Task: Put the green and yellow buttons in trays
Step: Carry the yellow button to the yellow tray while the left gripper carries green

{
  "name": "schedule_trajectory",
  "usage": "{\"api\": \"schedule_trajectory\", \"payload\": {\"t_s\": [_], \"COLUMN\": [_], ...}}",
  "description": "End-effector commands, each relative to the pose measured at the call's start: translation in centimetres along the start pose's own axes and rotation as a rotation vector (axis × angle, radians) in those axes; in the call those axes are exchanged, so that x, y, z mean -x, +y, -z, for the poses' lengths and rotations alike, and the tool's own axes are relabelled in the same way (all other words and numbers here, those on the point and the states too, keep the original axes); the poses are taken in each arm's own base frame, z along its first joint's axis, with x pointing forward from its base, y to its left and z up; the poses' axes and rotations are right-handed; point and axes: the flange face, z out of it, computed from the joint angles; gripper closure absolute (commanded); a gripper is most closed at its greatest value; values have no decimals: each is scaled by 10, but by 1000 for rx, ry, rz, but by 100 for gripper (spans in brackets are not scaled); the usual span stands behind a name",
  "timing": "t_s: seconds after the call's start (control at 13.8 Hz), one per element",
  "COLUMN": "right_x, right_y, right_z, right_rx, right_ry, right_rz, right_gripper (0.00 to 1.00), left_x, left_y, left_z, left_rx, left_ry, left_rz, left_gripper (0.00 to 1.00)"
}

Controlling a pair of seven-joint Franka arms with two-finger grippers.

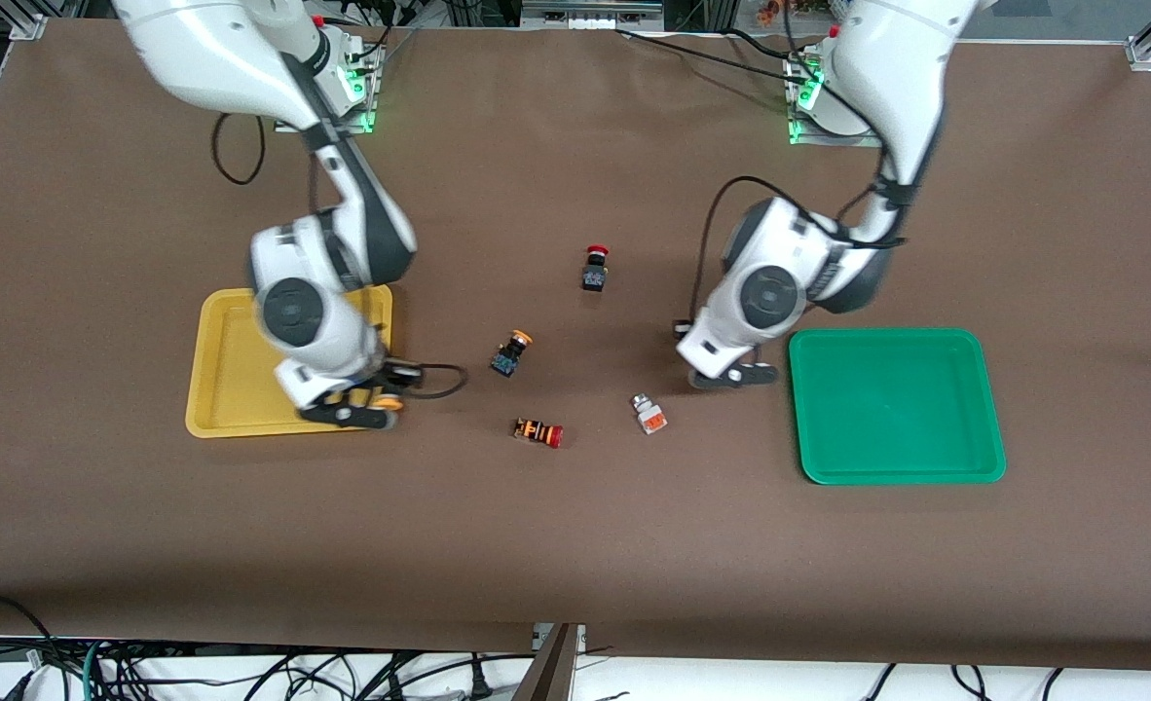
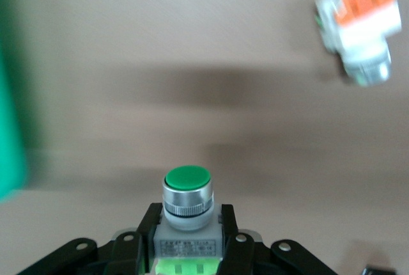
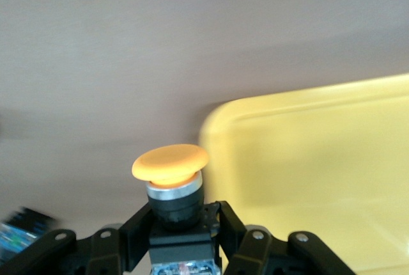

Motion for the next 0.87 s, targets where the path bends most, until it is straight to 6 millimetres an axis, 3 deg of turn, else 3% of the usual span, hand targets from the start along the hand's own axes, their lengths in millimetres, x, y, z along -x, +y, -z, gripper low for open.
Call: {"api": "schedule_trajectory", "payload": {"t_s": [0.0,0.15,0.29,0.36,0.44,0.51,0.58,0.73,0.8], "right_x": [-5,-1,9,14,20,26,30,29,30], "right_y": [54,84,109,126,143,164,182,215,232], "right_z": [1,-12,-29,-36,-45,-52,-57,-57,-59], "right_rx": [-15,-11,3,10,14,19,25,32,27], "right_ry": [-60,-94,-119,-118,-115,-102,-93,-84,-90], "right_rz": [69,55,43,48,74,100,114,144,155], "right_gripper": [100,100,100,100,100,100,100,100,95], "left_x": [-32,-52,-72,-80,-84,-84,-84,-85,-85], "left_y": [-75,-131,-170,-180,-189,-190,-186,-171,-153], "left_z": [42,30,14,2,-7,-7,-2,18,32], "left_rx": [-40,-83,-103,-113,-109,-107,-109,-92,-87], "left_ry": [3,-12,1,11,11,11,19,51,57], "left_rz": [-104,-224,-332,-375,-393,-396,-401,-383,-368], "left_gripper": [97,95,94,88,76,23,0,0,0]}}
